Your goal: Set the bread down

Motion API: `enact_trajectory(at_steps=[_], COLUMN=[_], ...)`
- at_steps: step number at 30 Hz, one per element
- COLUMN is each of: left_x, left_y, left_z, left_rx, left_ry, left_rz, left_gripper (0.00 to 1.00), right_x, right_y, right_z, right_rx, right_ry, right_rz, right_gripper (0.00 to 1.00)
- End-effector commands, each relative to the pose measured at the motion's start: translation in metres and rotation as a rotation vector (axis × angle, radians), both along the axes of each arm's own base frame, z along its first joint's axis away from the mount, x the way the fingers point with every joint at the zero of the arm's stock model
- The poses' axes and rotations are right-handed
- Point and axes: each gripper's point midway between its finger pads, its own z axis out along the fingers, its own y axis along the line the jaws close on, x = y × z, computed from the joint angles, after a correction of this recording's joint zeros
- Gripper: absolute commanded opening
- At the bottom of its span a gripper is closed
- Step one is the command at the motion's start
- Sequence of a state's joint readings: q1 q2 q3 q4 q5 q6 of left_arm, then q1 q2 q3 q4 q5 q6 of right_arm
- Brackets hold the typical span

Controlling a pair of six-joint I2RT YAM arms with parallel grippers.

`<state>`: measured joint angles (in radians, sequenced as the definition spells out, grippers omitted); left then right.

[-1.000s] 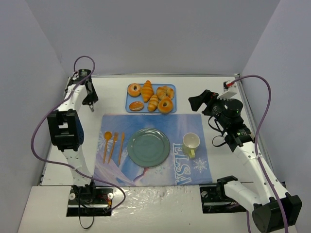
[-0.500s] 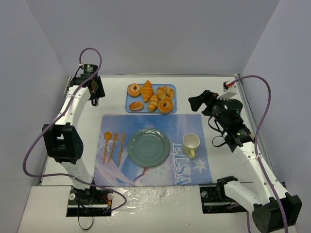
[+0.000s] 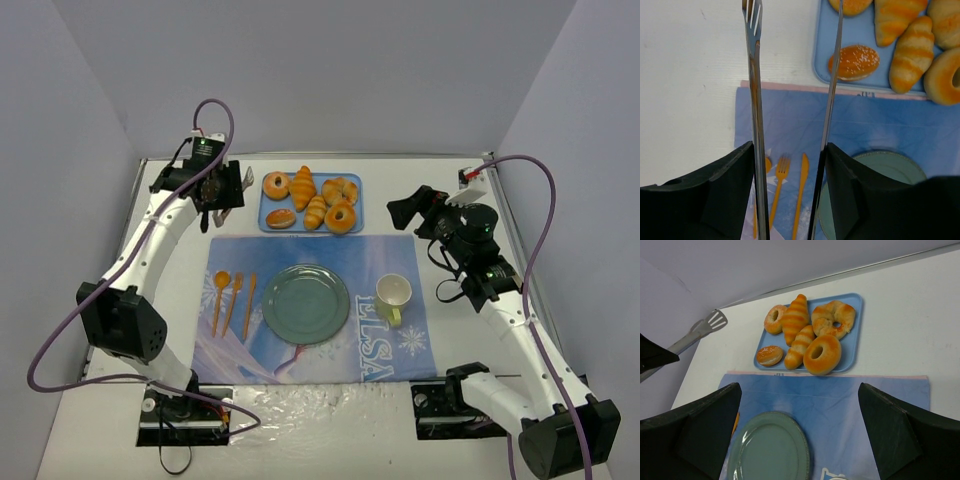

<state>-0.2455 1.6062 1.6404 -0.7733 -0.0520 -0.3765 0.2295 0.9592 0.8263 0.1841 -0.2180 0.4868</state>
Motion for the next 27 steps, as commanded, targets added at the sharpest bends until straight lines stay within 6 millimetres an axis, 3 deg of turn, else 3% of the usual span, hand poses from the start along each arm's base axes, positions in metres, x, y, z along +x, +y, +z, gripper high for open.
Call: enact_trajectory(at_steps=[1, 15, 27], left_x=[-0.008, -0.012, -0.004], left_y=[-0.025, -0.077, -0.085], left_z=[0.007, -0.028, -0.054], left_rx=[-0.029, -0.033, 0.041], left_ry=[-0.037, 0.009, 0.047], left_rz=[-0.062, -0.139, -0.135], left_gripper=[0.53, 0.55, 0.55], right_x=[0.007, 0.003, 0.002], right_y=[0.004, -0.001, -0.001], right_z=[0.025, 0.03, 0.033], right_rx=[0.037, 0.015, 0.008], right_ry=[-0.097, -0.102, -0.103], right_rz=[0.015, -0.003, -0.001], right_gripper=[1.0, 1.0, 1.0])
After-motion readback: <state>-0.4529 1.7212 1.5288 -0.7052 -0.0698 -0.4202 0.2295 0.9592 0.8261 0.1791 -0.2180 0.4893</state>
